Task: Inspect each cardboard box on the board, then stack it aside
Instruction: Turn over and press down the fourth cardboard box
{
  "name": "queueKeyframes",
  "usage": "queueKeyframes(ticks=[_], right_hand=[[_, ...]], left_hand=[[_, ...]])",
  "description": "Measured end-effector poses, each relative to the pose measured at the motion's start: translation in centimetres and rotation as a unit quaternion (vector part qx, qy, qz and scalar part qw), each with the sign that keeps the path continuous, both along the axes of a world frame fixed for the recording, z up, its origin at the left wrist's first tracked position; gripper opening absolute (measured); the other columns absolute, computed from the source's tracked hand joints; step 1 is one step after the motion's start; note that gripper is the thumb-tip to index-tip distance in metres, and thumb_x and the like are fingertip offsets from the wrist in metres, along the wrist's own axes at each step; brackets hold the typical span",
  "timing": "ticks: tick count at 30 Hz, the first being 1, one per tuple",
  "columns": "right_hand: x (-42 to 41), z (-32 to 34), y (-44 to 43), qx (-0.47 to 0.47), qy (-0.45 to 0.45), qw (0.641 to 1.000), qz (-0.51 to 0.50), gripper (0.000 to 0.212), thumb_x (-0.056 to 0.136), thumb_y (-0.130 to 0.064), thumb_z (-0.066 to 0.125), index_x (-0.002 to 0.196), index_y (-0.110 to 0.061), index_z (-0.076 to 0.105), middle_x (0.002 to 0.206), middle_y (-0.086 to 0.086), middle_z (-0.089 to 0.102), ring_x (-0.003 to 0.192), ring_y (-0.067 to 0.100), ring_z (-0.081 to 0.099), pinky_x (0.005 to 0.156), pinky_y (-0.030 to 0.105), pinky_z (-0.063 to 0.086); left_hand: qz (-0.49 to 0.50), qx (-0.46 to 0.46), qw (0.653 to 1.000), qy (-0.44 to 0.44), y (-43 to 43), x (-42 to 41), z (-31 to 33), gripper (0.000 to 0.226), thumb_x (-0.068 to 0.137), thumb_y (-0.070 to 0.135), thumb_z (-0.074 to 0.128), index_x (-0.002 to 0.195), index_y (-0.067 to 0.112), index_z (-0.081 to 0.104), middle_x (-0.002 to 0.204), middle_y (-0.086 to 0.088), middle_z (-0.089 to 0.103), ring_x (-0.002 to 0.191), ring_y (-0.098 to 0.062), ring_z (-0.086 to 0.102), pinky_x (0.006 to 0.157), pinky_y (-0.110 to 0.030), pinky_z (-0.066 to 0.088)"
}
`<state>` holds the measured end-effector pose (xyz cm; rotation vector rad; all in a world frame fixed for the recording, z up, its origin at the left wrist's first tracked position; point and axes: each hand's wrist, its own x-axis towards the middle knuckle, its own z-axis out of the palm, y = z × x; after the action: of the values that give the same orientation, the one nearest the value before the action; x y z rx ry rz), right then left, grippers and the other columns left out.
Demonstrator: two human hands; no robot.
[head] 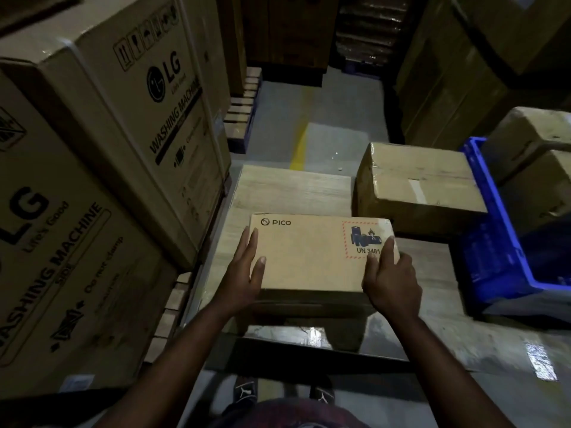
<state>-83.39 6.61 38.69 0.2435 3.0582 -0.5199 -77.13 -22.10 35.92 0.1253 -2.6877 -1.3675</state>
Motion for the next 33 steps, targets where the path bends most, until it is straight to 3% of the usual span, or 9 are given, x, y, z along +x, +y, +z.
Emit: queueKeyframes(ticks=[4,7,10,13,16,21,27,30,33], right_hand=[[0.1,0.2,-0.3,0.042,0.009,0.999,0.005,0.063,0.102,-0.046,0.037,0.156,-0.015,0.024,0.149,0.027,0.036,0.134,0.044,0.037,0.104,0.056,0.038],[0.2,1.0,-1.2,0.075,0.054,0.994,0.064,0.060,0.101,-0.033,0.045,0.153,-0.008,0.030,0.161,0.029,0.018,0.149,0.045,0.015,0.118,0.058,0.020],[0.1,1.9,-4.4,0.036,0.067,0.976,0.205,0.060,0.100,-0.034,0.042,0.153,-0.005,0.034,0.162,0.023,0.022,0.150,0.039,0.019,0.120,0.053,0.019],[-0.2,2.0,-8.5,0.003,0.052,0.943,0.330,0.059,0.103,-0.033,0.034,0.155,-0.007,0.032,0.164,0.016,0.023,0.153,0.032,0.019,0.122,0.048,0.021],[-0.4,1.3,-11.0,0.017,0.050,0.918,0.393,0.062,0.098,-0.021,0.049,0.154,-0.002,0.033,0.163,0.017,0.025,0.152,0.033,0.021,0.121,0.051,0.026],[-0.6,-0.1,-11.6,0.021,0.031,0.915,0.403,0.068,0.096,-0.025,0.031,0.159,-0.005,0.018,0.167,0.013,0.011,0.156,0.025,0.004,0.124,0.038,0.000],[-0.9,-0.4,-11.7,0.029,0.029,0.914,0.405,0.069,0.095,-0.029,0.027,0.160,-0.007,0.016,0.168,0.011,0.008,0.156,0.023,0.002,0.126,0.039,0.001],[-0.8,-0.3,-11.1,-0.005,0.046,0.913,0.405,0.061,0.101,-0.028,0.028,0.157,-0.005,0.027,0.165,0.014,0.019,0.155,0.025,0.012,0.126,0.042,0.010],[-0.7,-0.2,-9.7,-0.024,0.052,0.922,0.383,0.058,0.101,-0.025,0.032,0.154,-0.002,0.034,0.162,0.016,0.027,0.153,0.029,0.022,0.124,0.038,0.010]], left_hand=[[-0.015,-0.019,1.000,-0.014,-0.1,0.1,0.3,0.068,0.099,0.041,0.034,0.159,0.018,0.012,0.168,0.002,-0.004,0.149,-0.001,0.008,0.108,-0.002,0.013],[-0.024,-0.121,0.992,-0.004,-0.3,-0.1,0.5,0.068,0.099,0.043,0.027,0.159,0.016,0.012,0.166,0.002,-0.011,0.152,-0.008,-0.006,0.118,-0.020,0.009],[-0.055,-0.213,0.975,-0.023,-0.1,-1.0,1.7,0.068,0.097,0.040,0.021,0.159,0.010,0.015,0.166,0.000,-0.002,0.153,-0.014,-0.008,0.125,-0.038,0.009],[-0.073,-0.239,0.968,-0.033,0.9,-2.0,2.6,0.068,0.097,0.035,0.019,0.159,0.008,0.012,0.167,-0.003,0.001,0.154,-0.015,-0.004,0.125,-0.038,0.006],[-0.053,-0.243,0.968,-0.025,0.9,-2.3,2.2,0.064,0.099,0.032,0.018,0.158,0.009,0.015,0.167,-0.003,0.007,0.154,-0.013,0.002,0.125,-0.039,0.009],[-0.047,-0.256,0.965,-0.030,1.0,-2.4,1.4,0.062,0.100,0.030,0.017,0.159,0.008,0.014,0.167,-0.003,0.007,0.154,-0.013,0.001,0.124,-0.031,-0.002],[-0.048,-0.297,0.953,-0.046,1.0,-2.6,1.5,0.063,0.101,0.031,0.014,0.159,0.009,0.009,0.167,-0.004,0.004,0.154,-0.014,-0.002,0.125,-0.032,-0.002],[-0.049,-0.342,0.937,-0.038,1.4,-2.6,1.9,0.065,0.099,0.031,0.008,0.158,0.006,0.012,0.167,-0.008,0.007,0.154,-0.017,0.001,0.124,-0.035,-0.006],[-0.069,-0.331,0.941,-0.026,2.4,-2.9,2.3,0.063,0.100,0.030,0.015,0.158,0.005,0.015,0.167,-0.008,0.009,0.154,-0.017,0.001,0.125,-0.036,-0.004]])
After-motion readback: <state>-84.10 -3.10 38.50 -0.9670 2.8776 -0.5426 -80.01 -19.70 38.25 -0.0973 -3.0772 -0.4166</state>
